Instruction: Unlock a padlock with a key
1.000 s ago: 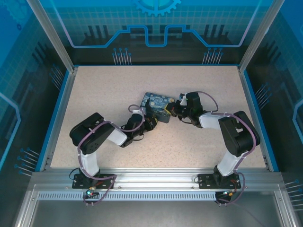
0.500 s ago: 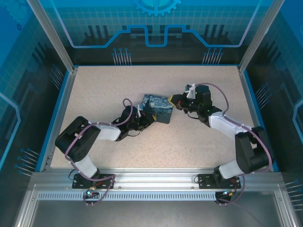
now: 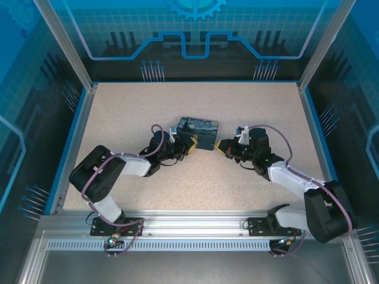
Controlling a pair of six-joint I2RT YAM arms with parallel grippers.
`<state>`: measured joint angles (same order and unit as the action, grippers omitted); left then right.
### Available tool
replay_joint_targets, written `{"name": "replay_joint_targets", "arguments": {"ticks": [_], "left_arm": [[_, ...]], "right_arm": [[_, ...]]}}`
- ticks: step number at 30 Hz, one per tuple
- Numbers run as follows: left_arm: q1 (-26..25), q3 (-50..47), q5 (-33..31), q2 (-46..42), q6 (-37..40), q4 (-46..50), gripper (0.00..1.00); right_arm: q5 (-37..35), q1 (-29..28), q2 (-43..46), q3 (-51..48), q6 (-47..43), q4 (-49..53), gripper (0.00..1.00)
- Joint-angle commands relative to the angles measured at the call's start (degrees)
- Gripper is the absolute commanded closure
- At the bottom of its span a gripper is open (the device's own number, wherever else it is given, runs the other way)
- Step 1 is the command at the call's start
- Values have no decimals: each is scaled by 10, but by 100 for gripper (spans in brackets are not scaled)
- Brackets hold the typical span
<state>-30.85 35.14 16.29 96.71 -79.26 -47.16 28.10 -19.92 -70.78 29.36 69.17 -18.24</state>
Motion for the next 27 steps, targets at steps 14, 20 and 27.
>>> {"name": "replay_joint_targets", "arguments": {"ticks": [14, 20, 27], "left_arm": [[2, 16, -50, 15, -94, -175, 100], [0, 10, -51, 31, -113, -209, 100], [-1, 10, -48, 30, -119, -214, 100]], "right_arm": [[-120, -76, 5, 13, 169, -80, 100], [-121, -84, -40, 24, 179, -127, 100], [-125, -83, -73, 36, 179, -148, 100]]}}
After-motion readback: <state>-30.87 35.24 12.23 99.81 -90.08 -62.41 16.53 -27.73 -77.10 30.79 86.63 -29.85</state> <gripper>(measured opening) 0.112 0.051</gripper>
